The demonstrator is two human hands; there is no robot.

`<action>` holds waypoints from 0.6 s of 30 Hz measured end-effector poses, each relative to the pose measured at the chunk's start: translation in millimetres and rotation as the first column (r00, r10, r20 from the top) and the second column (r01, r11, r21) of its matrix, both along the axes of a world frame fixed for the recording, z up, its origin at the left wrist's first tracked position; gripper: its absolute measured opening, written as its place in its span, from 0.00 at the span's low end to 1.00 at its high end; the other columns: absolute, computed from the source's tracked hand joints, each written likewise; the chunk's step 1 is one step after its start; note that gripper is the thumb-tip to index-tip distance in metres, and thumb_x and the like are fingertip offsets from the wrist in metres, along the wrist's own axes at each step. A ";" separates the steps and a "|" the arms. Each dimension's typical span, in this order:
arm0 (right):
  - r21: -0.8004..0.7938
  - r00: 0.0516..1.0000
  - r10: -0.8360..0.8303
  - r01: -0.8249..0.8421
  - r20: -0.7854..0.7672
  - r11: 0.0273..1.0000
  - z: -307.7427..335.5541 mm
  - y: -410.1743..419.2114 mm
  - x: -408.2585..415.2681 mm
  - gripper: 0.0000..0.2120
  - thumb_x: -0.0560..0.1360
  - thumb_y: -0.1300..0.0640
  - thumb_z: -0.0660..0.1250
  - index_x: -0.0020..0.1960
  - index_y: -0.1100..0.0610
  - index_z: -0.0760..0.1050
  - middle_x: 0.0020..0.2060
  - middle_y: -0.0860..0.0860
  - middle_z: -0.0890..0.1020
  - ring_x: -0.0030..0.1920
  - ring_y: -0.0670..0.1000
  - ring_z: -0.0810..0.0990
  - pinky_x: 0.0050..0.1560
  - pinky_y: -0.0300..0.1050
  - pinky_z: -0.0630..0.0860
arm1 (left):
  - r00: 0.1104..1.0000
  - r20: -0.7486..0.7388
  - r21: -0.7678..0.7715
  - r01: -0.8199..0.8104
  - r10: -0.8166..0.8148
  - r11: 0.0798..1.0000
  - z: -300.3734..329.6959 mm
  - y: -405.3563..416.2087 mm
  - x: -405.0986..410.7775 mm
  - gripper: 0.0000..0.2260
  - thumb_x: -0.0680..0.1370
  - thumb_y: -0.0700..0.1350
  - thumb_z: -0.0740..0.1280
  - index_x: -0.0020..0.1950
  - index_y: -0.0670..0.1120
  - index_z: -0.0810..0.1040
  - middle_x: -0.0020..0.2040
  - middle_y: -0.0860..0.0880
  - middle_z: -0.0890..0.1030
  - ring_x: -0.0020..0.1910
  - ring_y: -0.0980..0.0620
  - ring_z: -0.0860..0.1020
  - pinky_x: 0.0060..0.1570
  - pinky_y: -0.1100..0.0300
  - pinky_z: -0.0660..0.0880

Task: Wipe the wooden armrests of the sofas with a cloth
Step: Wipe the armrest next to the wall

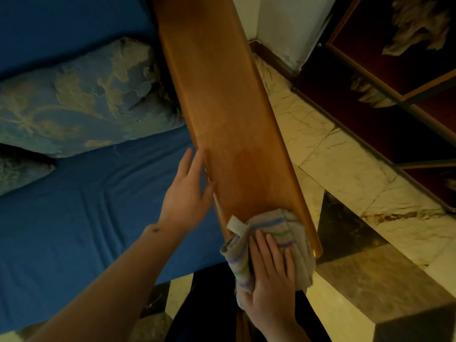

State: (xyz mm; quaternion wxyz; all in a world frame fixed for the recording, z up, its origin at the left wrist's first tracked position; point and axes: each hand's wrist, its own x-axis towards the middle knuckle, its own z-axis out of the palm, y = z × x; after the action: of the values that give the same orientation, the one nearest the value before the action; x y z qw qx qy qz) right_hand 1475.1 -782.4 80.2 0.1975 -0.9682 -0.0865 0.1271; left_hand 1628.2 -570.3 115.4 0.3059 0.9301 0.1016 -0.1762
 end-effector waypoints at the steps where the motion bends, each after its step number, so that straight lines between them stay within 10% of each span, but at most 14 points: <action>1: 0.002 1.000 -0.005 0.005 -0.008 1.000 0.0 -3.0 -1.5 0.43 0.70 0.40 0.66 0.81 0.51 0.59 0.79 0.48 0.66 0.81 0.49 0.58 0.81 0.54 0.46 | 0.999 -0.004 0.035 0.050 -0.050 0.998 0.7 -1.4 8.9 0.41 0.80 0.52 0.69 0.83 0.59 0.44 0.85 0.52 0.47 0.73 0.48 0.70 0.51 0.58 0.75; 6: 0.007 1.000 0.003 -0.003 -0.001 1.000 -2.6 -3.3 13.0 0.43 0.71 0.40 0.66 0.82 0.50 0.57 0.81 0.46 0.60 0.82 0.50 0.57 0.81 0.56 0.50 | 0.971 -0.129 0.204 0.226 -0.202 0.953 0.7 1.0 66.3 0.52 0.74 0.60 0.75 0.84 0.48 0.42 0.85 0.49 0.40 0.83 0.46 0.51 0.75 0.49 0.63; 18: -0.105 0.987 0.056 -0.041 0.148 0.994 -4.0 63.3 296.6 0.41 0.74 0.37 0.56 0.82 0.55 0.56 0.82 0.54 0.60 0.82 0.55 0.55 0.81 0.61 0.50 | 0.915 -0.240 0.332 0.393 -0.326 0.858 5.4 58.3 188.2 0.73 0.56 0.68 0.81 0.83 0.42 0.37 0.84 0.41 0.38 0.83 0.43 0.41 0.81 0.48 0.48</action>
State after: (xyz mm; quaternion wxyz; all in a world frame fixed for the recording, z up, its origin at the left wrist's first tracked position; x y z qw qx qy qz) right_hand 1771.8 -719.0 76.2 0.1378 -0.9814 -0.1180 0.0626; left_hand 1816.4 -512.0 120.8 0.0746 0.9544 -0.0161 -0.2886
